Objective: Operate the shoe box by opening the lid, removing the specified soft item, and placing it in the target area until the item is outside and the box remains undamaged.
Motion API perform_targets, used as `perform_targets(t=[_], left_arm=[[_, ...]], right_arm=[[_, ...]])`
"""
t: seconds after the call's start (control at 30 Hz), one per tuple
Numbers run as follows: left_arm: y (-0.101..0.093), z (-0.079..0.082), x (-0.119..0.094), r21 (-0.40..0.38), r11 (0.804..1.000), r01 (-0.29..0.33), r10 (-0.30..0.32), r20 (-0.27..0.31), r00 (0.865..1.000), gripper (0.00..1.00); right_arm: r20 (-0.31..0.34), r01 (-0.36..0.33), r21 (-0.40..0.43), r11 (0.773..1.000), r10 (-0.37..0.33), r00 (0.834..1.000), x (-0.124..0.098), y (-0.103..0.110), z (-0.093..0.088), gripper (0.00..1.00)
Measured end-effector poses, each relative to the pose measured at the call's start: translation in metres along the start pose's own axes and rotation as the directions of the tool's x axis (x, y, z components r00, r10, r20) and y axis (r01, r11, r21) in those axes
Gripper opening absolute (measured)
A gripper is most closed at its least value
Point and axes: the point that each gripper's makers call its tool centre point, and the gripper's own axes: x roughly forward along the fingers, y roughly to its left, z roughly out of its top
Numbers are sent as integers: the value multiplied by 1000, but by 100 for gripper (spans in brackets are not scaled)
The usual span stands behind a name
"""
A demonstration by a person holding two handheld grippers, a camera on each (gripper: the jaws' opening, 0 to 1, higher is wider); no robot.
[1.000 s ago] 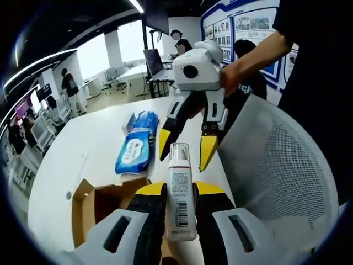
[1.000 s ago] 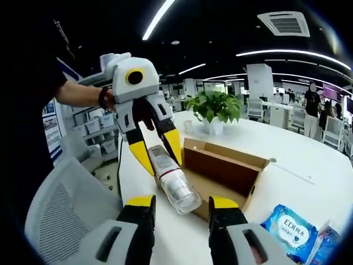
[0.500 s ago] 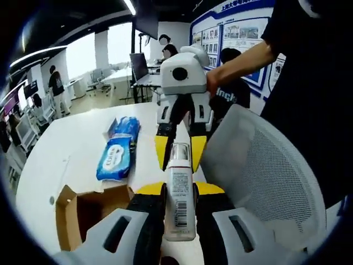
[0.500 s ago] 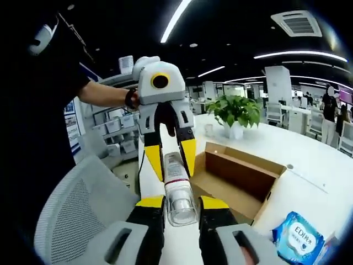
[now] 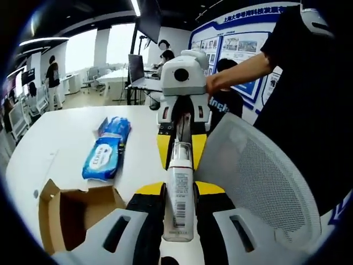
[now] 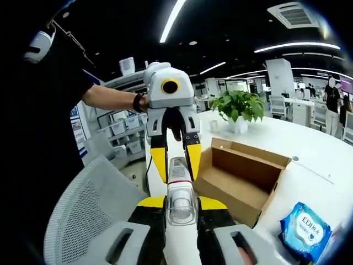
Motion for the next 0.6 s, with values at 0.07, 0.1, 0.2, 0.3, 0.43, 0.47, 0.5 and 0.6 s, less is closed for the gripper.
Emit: perform_targets(t=[0.07,0.1,0.2,0.3,0.43,0.47,0.5,0.6], left_arm=[[-1,-2,3,-8,1000,8,-8,-2,1000,19],[-3,-4,5,-13,1000,17,-17,-6,1000,19],[-6,-8,10,-19,999,27,-27,-14,1000,20],[-9,-11,13,-26,999,35,-36,-25,999,20],[-10,-14,16,-29,999,35,-36,-34,999,20],[-9,-14,16,-27,999,28,-29,-35,999,20],[-8,-14,15,-23,1000,19,-20,-35,999,20],[-8,-14,13,-26,1000,12,-13,-32,999,23]], right_arm=[[-7,-9,46,999,10,1000,-1,2,-2,16],[-14,-18,73,997,19,1000,-1,4,-4,16],[-32,-25,82,996,28,999,-2,6,-7,16],[-48,-26,82,996,30,998,-2,7,-10,16],[-56,-23,89,996,28,998,-2,8,-14,15],[-55,-21,92,996,27,998,-2,8,-14,15],[-54,-18,95,995,23,998,-2,8,-14,15],[-52,-5,103,995,10,999,-4,6,-16,15]])
